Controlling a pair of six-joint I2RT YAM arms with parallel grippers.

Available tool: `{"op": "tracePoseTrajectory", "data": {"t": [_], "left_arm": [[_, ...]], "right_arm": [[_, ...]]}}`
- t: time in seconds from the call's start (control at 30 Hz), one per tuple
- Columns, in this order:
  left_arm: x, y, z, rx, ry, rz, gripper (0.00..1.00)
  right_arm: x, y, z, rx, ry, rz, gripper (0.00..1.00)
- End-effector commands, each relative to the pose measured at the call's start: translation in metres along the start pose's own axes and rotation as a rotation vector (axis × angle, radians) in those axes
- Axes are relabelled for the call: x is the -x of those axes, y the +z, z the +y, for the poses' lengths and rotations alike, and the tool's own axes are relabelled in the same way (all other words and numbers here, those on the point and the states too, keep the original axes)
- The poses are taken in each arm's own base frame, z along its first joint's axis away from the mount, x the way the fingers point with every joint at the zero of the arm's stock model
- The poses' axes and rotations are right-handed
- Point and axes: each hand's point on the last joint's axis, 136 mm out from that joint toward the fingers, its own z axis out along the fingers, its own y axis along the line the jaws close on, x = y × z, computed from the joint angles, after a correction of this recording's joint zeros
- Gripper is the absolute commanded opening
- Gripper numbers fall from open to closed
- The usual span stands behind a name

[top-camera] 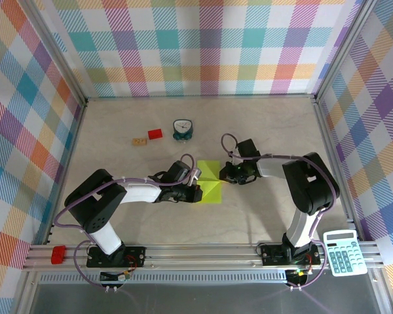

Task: Fold a paper plane with a square sheet of paper (fold left side to right side)

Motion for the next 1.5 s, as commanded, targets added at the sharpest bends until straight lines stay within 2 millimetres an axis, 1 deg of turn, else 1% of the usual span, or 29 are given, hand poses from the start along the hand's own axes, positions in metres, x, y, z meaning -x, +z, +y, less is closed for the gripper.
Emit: {"op": "tracePoseTrajectory", "data": {"t": [0.0, 0.1, 0.2, 0.3, 0.43, 0.53, 0.77, 0.93, 1.23, 1.47], "left_arm": [[-0.035, 0.002, 0.025, 0.086, -0.063, 0.105, 0.0], [-0.031, 0.002, 0.023, 0.08, -0.064, 0.095, 0.0], [-0.028, 0.003, 0.02, 0.074, -0.063, 0.088, 0.0], [-0.025, 0.003, 0.018, 0.067, -0.06, 0.081, 0.0], [-0.022, 0.003, 0.017, 0.064, -0.064, 0.073, 0.0], [-0.021, 0.004, 0.018, 0.07, -0.07, 0.071, 0.0], [-0.013, 0.007, 0.015, 0.067, -0.08, 0.056, 0.0], [-0.011, 0.008, 0.015, 0.068, -0.078, 0.049, 0.0], [-0.009, 0.01, 0.013, 0.056, -0.068, 0.047, 0.0], [-0.007, 0.01, 0.012, 0.055, -0.064, 0.043, 0.0]], "right_arm": [[0.009, -0.013, -0.006, -0.058, -0.021, -0.038, 0.0], [0.008, -0.022, 0.005, -0.023, -0.029, -0.052, 0.0], [0.002, -0.026, 0.014, 0.028, -0.024, -0.052, 0.0], [-0.007, -0.023, 0.024, 0.088, -0.021, -0.04, 0.0], [-0.021, -0.014, 0.038, 0.112, -0.041, -0.007, 0.0], [-0.026, -0.012, 0.042, 0.118, -0.042, -0.006, 0.0], [-0.024, -0.015, 0.043, 0.107, -0.06, -0.013, 0.0], [-0.023, -0.014, 0.05, 0.132, -0.062, -0.008, 0.0], [-0.02, -0.004, 0.062, 0.155, -0.069, 0.014, 0.0], [-0.022, 0.011, 0.069, 0.159, -0.074, 0.046, 0.0]]}}
